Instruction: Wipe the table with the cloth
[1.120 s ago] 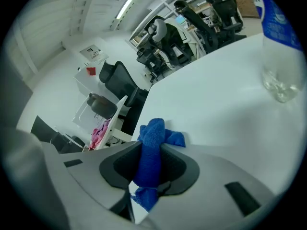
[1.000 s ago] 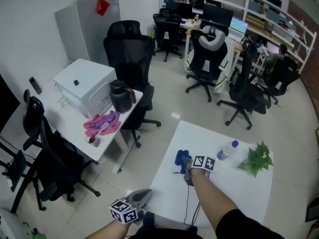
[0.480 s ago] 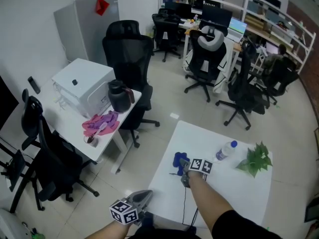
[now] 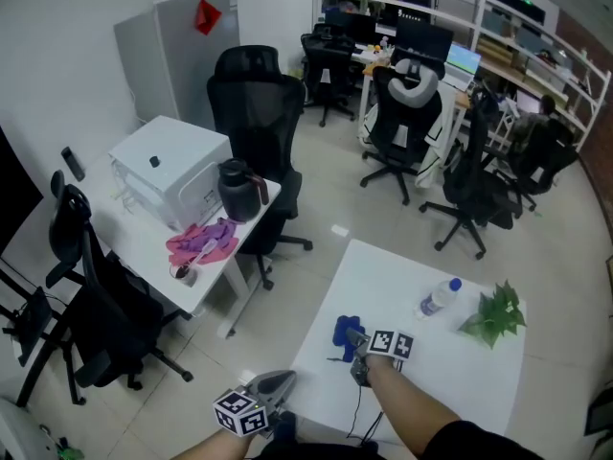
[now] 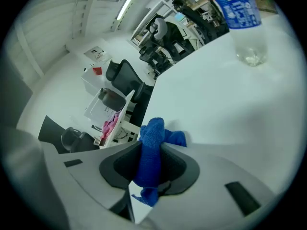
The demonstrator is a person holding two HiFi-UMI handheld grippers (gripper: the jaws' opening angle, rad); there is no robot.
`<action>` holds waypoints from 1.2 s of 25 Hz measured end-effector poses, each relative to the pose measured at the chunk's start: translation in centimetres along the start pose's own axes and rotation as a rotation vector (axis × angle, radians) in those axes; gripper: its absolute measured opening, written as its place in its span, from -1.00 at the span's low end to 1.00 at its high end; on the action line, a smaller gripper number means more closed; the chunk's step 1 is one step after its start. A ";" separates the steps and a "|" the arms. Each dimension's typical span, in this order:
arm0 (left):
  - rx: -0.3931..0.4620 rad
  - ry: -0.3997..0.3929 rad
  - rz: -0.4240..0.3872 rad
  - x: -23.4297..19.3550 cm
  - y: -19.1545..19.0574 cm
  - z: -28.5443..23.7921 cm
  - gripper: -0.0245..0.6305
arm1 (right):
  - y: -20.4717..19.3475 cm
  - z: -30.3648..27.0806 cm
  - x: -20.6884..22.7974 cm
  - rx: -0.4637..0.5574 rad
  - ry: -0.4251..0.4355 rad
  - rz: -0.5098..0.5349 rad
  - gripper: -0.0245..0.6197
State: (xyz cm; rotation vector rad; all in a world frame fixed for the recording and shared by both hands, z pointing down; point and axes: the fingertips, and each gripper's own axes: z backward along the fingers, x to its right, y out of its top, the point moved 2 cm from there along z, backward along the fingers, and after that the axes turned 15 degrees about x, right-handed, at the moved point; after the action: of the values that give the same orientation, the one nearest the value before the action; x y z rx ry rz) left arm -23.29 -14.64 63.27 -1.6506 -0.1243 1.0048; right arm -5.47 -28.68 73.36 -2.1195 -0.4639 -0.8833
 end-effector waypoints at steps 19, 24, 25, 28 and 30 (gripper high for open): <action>-0.015 -0.011 -0.017 0.6 0.2 -0.3 -0.94 | 5.8 -0.2 0.1 0.094 0.084 -0.001 -0.59; -0.057 -0.092 -0.019 4.5 -1.1 -4.1 -0.94 | 4.8 8.2 1.5 0.097 0.138 -0.046 -0.59; -0.070 -0.118 -0.020 5.7 -1.6 -5.1 -0.94 | 5.1 10.1 2.3 0.110 0.134 -0.051 -0.59; -0.117 -0.209 -0.027 10.3 -3.8 -8.3 -0.94 | 6.8 16.5 6.1 0.168 0.103 -0.058 -0.59; -0.154 -0.274 -0.029 13.8 -5.7 -10.5 -0.94 | 8.1 21.4 9.4 0.213 0.067 -0.052 -0.59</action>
State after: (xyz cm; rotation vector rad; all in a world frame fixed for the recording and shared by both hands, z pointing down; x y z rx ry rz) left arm -5.35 -12.88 60.50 -1.6361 -0.4166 1.2205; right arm 14.99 -16.91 66.16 -1.8857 -0.5554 -0.8905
